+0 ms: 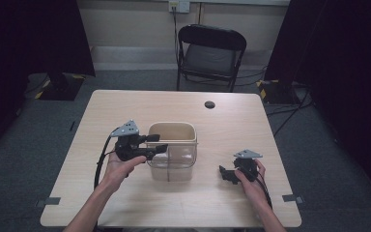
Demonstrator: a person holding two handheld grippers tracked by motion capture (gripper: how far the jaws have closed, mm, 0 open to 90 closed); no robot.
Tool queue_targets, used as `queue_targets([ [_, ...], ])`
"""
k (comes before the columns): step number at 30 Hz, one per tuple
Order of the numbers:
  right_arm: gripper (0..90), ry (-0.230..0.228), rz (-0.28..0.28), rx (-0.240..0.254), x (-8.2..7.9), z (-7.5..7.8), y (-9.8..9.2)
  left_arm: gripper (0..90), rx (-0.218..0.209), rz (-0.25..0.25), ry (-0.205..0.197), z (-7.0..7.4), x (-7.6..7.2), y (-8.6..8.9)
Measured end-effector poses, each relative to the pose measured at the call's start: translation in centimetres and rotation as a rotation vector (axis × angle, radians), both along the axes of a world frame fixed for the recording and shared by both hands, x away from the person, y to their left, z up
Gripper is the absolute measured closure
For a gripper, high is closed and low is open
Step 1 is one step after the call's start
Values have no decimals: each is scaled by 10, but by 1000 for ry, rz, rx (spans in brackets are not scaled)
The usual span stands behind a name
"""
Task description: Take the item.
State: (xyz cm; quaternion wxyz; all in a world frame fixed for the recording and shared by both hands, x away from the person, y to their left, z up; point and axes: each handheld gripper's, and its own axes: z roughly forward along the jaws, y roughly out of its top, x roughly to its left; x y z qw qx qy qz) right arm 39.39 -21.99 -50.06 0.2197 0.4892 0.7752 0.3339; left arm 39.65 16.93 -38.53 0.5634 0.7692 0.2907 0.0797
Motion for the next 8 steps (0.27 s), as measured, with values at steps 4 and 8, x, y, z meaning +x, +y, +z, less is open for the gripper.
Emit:
queue_targets([
  [4, 120, 0, 0, 0, 0, 0, 0, 438, 1, -1, 0, 0, 0, 0],
  [8, 120, 0, 0, 0, 0, 0, 0, 438, -2, -2, 0, 0, 0, 0],
])
